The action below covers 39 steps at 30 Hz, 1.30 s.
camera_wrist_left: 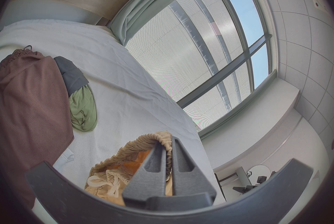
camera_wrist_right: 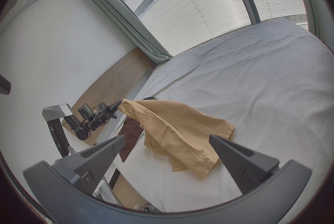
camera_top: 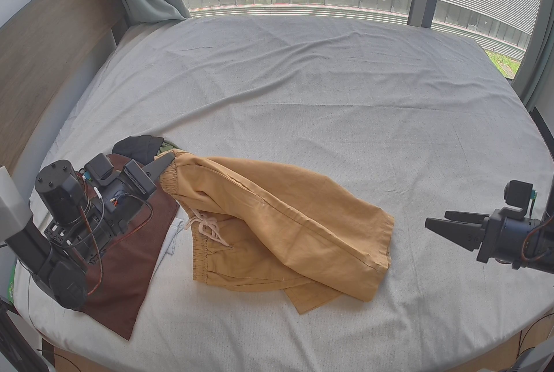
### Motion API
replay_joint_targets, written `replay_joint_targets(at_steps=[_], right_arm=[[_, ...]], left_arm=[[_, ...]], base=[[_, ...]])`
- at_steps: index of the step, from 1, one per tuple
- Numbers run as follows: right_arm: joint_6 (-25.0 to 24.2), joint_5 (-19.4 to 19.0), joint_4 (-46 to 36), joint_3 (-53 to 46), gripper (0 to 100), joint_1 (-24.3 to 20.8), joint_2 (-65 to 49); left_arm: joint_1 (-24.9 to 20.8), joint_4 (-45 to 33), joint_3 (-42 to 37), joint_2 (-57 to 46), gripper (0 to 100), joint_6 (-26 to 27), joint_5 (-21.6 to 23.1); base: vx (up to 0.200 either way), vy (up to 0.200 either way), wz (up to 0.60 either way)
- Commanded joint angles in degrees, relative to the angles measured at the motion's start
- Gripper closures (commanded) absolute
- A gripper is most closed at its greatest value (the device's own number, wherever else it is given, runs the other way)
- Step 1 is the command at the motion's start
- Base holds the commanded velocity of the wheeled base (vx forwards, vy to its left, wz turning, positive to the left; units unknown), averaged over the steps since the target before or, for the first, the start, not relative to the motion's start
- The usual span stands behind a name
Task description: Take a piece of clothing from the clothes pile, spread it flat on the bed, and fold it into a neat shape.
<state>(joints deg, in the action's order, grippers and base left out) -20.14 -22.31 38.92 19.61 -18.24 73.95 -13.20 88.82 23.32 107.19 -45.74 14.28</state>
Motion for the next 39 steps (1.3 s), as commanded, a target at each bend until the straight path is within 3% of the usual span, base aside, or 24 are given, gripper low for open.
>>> replay_joint_targets(at_steps=[1, 18, 30, 39], right_arm=[[-0.78, -0.02, 3.0, -2.39, 0, -0.13, 6.12], [-5.96, -0.1, 8.36, -4.15, 0, -0.4, 15.7], [-9.83, -0.02, 22.6, -7.57, 0, -0.57, 25.98], [-10.1, -0.02, 24.18, -7.4, 0, -0.4, 29.67]], left_arm=[[0.19, 0.04, -0.03, 0.39, 100, 0.04, 0.31], [0.46, 0.04, -0.12, -0.14, 100, 0.21, 0.31], [0.46, 0.04, -0.21, -0.05, 100, 0.3, 0.31], [0.37, 0.04, -0.21, 0.21, 100, 0.3, 0.31]], base=[[0.0, 0.0, 0.0], [0.0, 0.0, 0.0], [0.0, 0.0, 0.0], [0.0, 0.0, 0.0]])
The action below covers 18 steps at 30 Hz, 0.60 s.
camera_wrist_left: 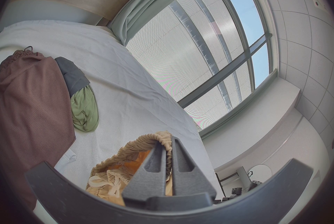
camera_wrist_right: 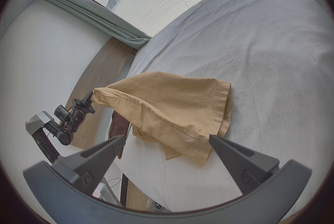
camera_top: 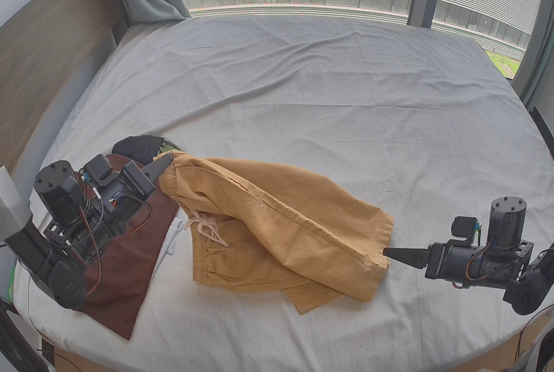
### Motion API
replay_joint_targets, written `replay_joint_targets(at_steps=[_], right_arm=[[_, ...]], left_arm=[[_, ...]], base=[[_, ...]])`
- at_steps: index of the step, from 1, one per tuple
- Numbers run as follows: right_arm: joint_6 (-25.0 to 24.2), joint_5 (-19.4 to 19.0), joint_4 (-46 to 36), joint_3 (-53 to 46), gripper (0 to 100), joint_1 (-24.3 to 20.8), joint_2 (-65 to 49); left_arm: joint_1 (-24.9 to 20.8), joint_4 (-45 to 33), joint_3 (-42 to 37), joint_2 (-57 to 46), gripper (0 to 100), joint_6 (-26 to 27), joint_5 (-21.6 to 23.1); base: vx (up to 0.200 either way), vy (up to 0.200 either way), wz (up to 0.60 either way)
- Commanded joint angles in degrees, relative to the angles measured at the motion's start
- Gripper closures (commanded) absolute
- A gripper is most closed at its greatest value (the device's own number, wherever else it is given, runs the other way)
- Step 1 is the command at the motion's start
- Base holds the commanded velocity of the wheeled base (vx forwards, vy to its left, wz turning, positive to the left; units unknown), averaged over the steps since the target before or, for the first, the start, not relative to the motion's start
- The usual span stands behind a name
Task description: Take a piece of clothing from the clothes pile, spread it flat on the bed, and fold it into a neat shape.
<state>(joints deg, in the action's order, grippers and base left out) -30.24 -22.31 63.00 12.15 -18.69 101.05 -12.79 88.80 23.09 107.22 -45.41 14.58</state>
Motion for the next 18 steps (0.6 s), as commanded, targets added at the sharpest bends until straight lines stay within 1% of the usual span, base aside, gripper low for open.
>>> replay_joint_targets(at_steps=[1, 6, 7, 8, 10, 14, 16, 18], right_arm=[[-0.17, -0.02, 0.72, -0.03, 0, 0.06, 3.37], [-1.31, -0.02, 5.29, -0.73, 0, 0.06, 7.23], [-1.84, 0.16, 8.1, -1.08, 0, -0.03, 8.99], [-1.84, 0.16, 8.1, -1.08, 0, -0.03, 8.99], [-3.07, 0.16, 13.11, -2.31, 0, -0.03, 12.07], [-3.42, 0.16, 16.1, -2.93, 0, -0.03, 14.18], [-3.51, 0.25, 18.83, -3.1, 0, -0.03, 16.81], [-3.51, 0.25, 18.83, -3.1, 0, -0.03, 16.81]], left_arm=[[-0.04, -0.03, 0.03, 0.27, 100, -0.03, 0.01], [-0.04, 0.06, -0.06, 0.27, 100, -0.03, 0.01], [-0.04, 0.06, -0.06, 0.27, 100, -0.03, 0.01], [-0.04, 0.06, -0.06, 0.27, 100, -0.03, 0.01], [-0.04, 0.06, -0.06, 0.36, 100, -0.03, 0.01], [-0.04, -0.03, -0.15, 0.36, 100, -0.03, 0.01], [-0.13, 0.06, -0.24, 0.45, 100, 0.06, 0.01], [-0.13, 0.06, -0.24, 0.45, 100, 0.06, 0.01]], base=[[0.0, 0.0, 0.0], [0.0, 0.0, 0.0], [0.0, 0.0, 0.0], [0.0, 0.0, 0.0], [0.0, 0.0, 0.0], [0.0, 0.0, 0.0], [0.0, 0.0, 0.0], [0.0, 0.0, 0.0]])
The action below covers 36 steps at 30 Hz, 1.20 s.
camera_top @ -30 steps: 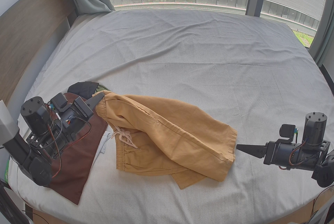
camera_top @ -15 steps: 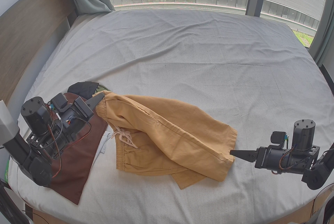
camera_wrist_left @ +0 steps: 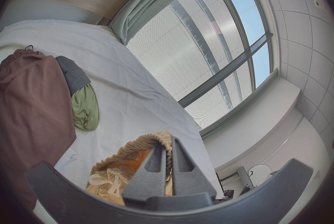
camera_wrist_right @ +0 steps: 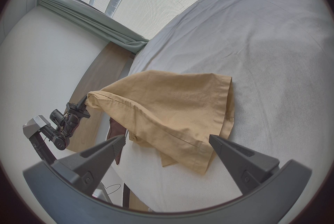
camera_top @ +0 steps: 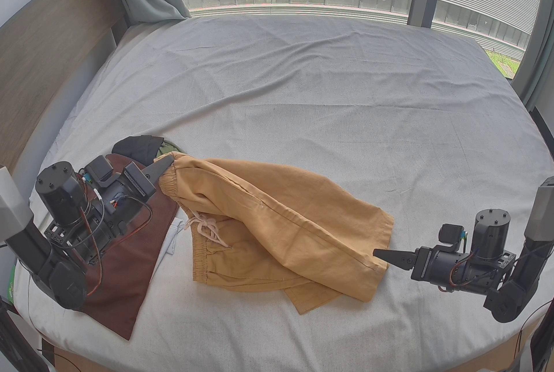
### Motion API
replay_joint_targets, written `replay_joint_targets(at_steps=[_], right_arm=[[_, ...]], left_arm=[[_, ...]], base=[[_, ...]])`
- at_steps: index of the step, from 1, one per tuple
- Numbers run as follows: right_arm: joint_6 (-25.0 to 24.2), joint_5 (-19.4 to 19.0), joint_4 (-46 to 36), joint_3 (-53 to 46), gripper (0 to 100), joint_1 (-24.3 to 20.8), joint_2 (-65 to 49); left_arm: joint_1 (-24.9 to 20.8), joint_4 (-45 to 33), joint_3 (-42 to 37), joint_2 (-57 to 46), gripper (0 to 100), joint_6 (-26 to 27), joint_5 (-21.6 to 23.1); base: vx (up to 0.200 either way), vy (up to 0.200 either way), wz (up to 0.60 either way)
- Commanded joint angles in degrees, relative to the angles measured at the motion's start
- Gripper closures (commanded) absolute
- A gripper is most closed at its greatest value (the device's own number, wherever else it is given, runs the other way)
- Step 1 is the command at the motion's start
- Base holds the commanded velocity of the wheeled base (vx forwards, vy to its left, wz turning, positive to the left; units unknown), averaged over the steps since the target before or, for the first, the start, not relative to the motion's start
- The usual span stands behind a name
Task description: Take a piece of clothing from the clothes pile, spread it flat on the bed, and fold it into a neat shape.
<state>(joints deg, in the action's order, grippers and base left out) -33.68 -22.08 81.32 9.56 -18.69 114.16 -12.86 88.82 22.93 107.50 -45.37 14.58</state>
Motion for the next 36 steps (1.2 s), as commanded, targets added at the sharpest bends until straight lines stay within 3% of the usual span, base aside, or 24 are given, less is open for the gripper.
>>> replay_joint_targets(at_steps=[1, 19, 36], right_arm=[[-0.07, 0.1, 2.7, -0.86, 0, -0.03, 5.98], [-0.07, 0.19, 6.66, -0.24, 0, 0.32, 12.4], [-4.02, 0.1, 6.92, 4.94, 0, -1.0, 17.58]], left_arm=[[-0.06, -0.05, -0.08, 0.17, 100, -0.07, 0.01], [-0.06, -0.05, -0.25, 0.7, 100, 0.02, 0.01], [0.12, 0.04, -0.25, 1.75, 100, 0.11, -0.08]], base=[[0.0, 0.0, 0.0], [0.0, 0.0, 0.0], [0.0, 0.0, 0.0]])
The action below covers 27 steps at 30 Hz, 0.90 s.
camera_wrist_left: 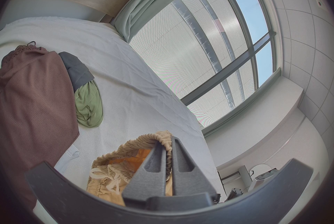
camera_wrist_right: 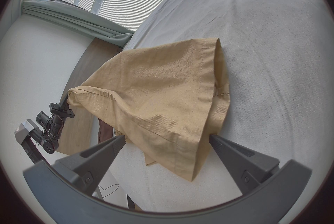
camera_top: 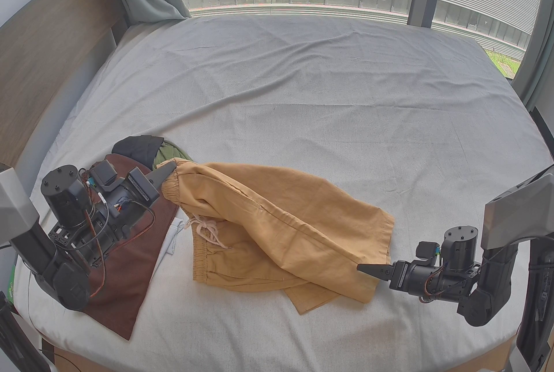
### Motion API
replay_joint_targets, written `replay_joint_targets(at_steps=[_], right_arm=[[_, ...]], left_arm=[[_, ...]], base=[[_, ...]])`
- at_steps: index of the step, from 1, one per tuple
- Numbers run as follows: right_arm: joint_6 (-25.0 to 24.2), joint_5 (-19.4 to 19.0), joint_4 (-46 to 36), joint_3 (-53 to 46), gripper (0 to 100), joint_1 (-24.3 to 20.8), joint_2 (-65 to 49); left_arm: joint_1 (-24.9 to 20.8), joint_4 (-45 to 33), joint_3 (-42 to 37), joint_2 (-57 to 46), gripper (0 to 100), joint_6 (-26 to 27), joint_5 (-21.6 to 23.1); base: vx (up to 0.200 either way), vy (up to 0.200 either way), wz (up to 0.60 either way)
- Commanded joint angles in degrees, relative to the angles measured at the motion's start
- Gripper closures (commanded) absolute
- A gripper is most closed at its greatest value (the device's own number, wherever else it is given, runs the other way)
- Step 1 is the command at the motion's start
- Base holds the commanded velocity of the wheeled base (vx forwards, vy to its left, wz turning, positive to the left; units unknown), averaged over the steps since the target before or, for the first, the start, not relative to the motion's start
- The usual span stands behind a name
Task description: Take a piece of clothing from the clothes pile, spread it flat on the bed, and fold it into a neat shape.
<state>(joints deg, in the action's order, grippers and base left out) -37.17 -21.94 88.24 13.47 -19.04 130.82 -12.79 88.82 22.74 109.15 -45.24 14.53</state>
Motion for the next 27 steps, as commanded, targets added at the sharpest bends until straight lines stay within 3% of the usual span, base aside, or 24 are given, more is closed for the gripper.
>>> replay_joint_targets(at_steps=[1, 27], right_arm=[[-0.8, -0.03, 0.01, 1.21, 0, -1.0, 0.93], [-6.16, -0.12, 0.01, 2.17, 0, -5.66, -6.19]], left_arm=[[-0.04, 0.04, -0.06, 0.18, 100, -0.02, 0.06], [-0.04, 0.04, 0.03, 1.59, 100, -0.02, -0.03]], base=[[0.0, 0.0, 0.0], [0.0, 0.0, 0.0]])
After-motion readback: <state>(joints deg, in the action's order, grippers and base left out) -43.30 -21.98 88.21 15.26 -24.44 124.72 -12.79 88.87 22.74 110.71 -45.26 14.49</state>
